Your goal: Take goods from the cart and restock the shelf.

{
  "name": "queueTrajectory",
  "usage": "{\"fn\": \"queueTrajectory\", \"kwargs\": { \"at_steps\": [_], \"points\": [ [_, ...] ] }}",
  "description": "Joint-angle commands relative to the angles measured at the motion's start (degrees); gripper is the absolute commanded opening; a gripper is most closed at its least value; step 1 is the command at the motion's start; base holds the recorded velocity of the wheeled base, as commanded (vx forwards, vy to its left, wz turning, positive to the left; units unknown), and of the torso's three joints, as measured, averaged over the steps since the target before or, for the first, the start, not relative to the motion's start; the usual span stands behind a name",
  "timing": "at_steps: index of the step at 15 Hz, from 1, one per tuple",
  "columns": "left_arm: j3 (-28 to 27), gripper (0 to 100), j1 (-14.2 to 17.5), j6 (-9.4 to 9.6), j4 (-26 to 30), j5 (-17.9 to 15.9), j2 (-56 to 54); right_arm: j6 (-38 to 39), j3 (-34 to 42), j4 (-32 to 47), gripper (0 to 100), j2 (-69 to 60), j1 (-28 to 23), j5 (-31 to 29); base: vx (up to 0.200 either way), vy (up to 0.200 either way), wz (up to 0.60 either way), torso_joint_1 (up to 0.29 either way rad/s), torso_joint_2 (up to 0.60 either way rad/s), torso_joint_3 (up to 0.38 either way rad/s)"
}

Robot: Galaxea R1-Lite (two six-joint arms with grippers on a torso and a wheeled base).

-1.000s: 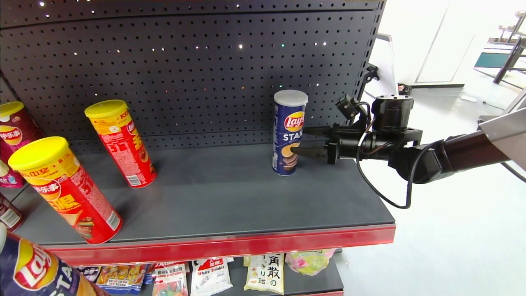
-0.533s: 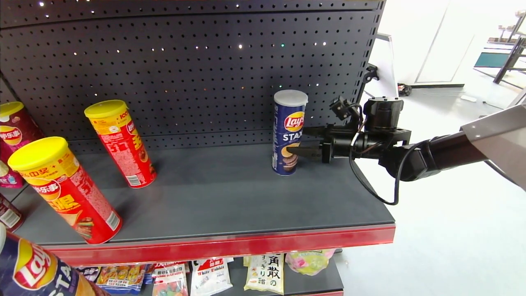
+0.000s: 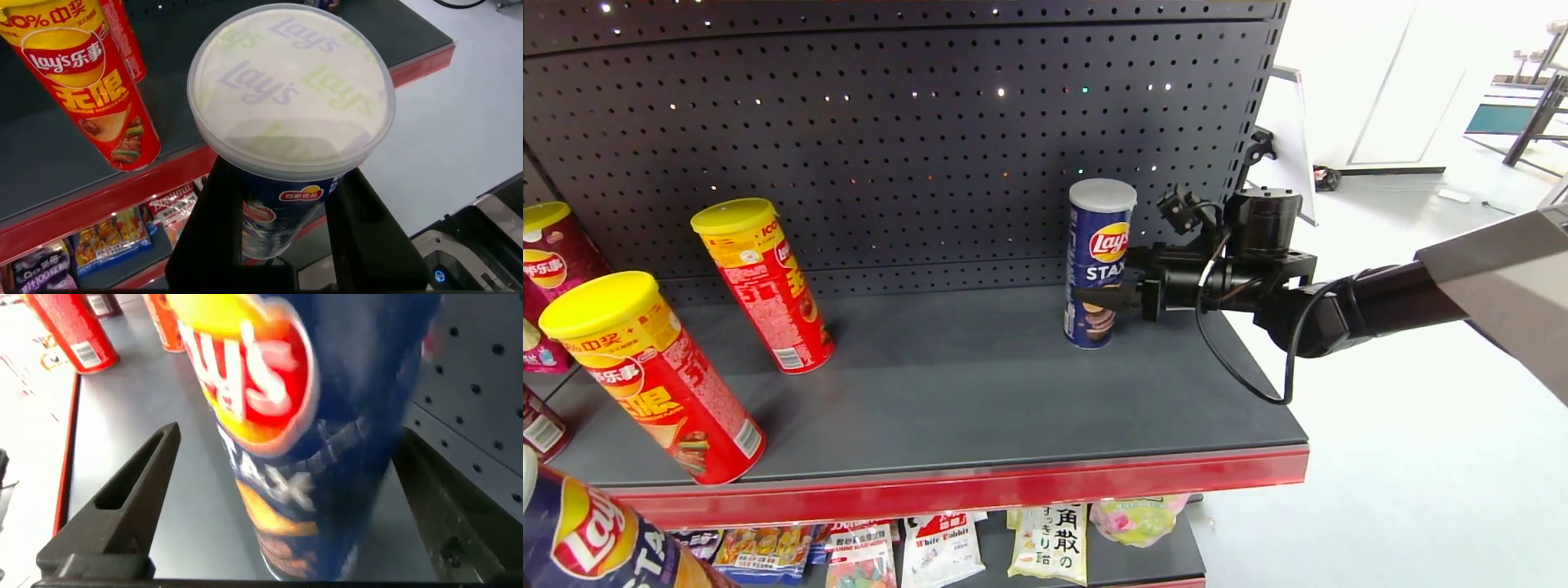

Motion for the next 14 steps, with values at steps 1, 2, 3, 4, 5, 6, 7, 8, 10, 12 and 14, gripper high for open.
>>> {"fn": "queueTrajectory", "kwargs": {
  "at_steps": [1, 2, 3, 4, 5, 6, 7, 8, 10, 12, 14],
  "points": [
    [0.00, 0, -0.01, 0.00, 0.06, -0.01, -0.21, 0.80, -1.03, -0.07, 0, 0.37, 0.80, -0.22, 0.000, 0.000, 0.00, 0.000, 0.00, 0.000],
    [0.00, 0, -0.01, 0.00, 0.06, 0.07, -0.30, 0.98, -2.78, -0.07, 0, 1.51, 1.07, -0.31, 0.000, 0.000, 0.00, 0.000, 0.00, 0.000],
    [0.00, 0, -0.01, 0.00, 0.06, 0.07, -0.56, 1.06, -3.22, -0.07, 0, 1.86, 1.16, -0.49, 0.000, 0.000, 0.00, 0.000, 0.00, 0.000],
    [0.00, 0, -0.01, 0.09, 0.06, 0.07, -0.56, 1.15, -3.14, -0.07, 0, 1.86, 1.16, -0.66, 0.000, 0.000, 0.00, 0.000, 0.00, 0.000],
    [0.00, 0, -0.01, 0.00, 0.06, 0.16, -0.56, 0.98, -2.78, -0.07, 0, 1.86, 1.24, -1.10, 0.000, 0.000, 0.00, 0.000, 0.00, 0.000],
    [0.09, 0, -0.01, 0.00, 0.06, 0.16, -0.56, 0.89, -2.52, -0.07, 0, 1.51, 1.33, -1.89, 0.000, 0.000, 0.00, 0.000, 0.00, 0.000],
    [0.09, 0, -0.01, 0.09, 0.06, 0.16, -0.56, 0.89, -1.99, -0.16, 0, 0.81, 1.33, -4.35, 0.000, 0.000, 0.00, 0.000, 0.00, 0.000],
    [0.09, 0, -0.01, 0.00, 0.06, 0.16, -0.56, 0.80, -1.47, -0.16, 0, 0.19, 1.33, -5.76, 0.000, 0.000, 0.00, 0.000, 0.00, 0.000],
    [0.09, 0, -0.01, 0.00, 0.06, 0.25, -0.56, 1.06, 4.77, -0.16, 0, -6.05, 1.68, -10.33, 0.000, 0.000, 0.00, 0.000, 0.00, 0.000],
    [0.09, 0, 0.08, 0.09, -0.03, 0.25, -0.56, 1.24, 10.05, -0.34, 0, -10.62, 2.47, -13.23, 0.000, 0.000, 0.00, 0.000, 0.00, 0.000],
    [0.09, 0, 0.08, 0.00, -0.03, 0.34, -0.38, 1.33, 16.46, -2.27, 0, -15.54, 3.44, -18.33, 0.000, 0.000, 0.00, 0.000, 0.00, 0.000]
  ]
}}
